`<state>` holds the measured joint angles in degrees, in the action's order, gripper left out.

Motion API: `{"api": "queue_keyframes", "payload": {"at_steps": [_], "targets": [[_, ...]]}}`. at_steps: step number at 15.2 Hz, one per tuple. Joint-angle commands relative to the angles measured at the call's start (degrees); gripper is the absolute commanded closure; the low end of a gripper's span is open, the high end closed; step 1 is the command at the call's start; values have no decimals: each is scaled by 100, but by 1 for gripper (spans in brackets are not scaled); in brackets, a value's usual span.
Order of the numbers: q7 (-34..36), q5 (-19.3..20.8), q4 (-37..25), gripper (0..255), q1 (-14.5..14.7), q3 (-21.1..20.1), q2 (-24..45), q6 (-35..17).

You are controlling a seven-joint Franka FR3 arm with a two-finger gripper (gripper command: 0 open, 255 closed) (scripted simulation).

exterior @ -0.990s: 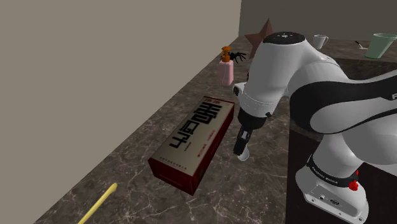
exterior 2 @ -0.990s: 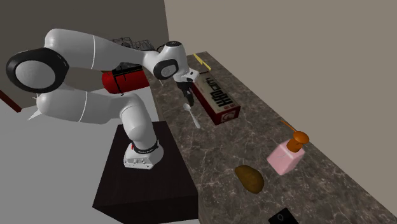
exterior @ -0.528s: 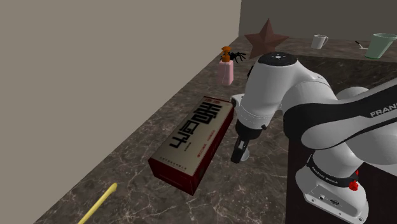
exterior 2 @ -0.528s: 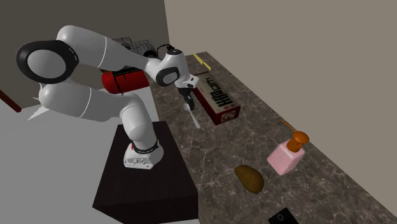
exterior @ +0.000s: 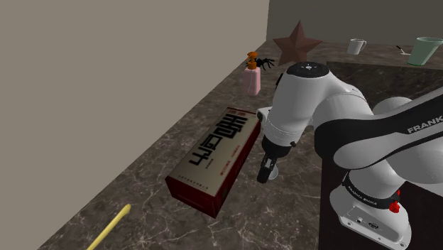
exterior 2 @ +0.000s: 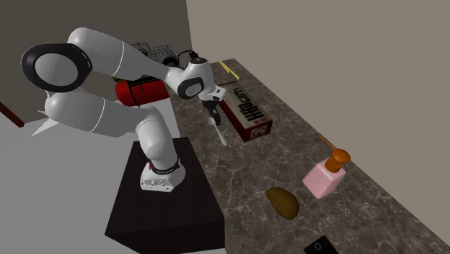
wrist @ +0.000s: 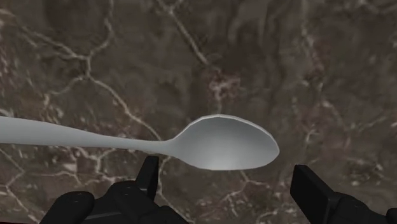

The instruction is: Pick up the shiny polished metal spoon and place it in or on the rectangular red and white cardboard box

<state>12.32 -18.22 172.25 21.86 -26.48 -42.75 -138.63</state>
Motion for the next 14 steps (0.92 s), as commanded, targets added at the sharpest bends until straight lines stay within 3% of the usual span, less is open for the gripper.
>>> {"api": "queue_keyframes", "payload": {"at_steps": [1, 10, 14], "targets": [[0, 0, 0, 255, 0, 0, 0, 0], [0, 0, 0, 255, 0, 0, 1, -1], [-22, 85, -169, 255, -9, 118, -319, 481]]}}
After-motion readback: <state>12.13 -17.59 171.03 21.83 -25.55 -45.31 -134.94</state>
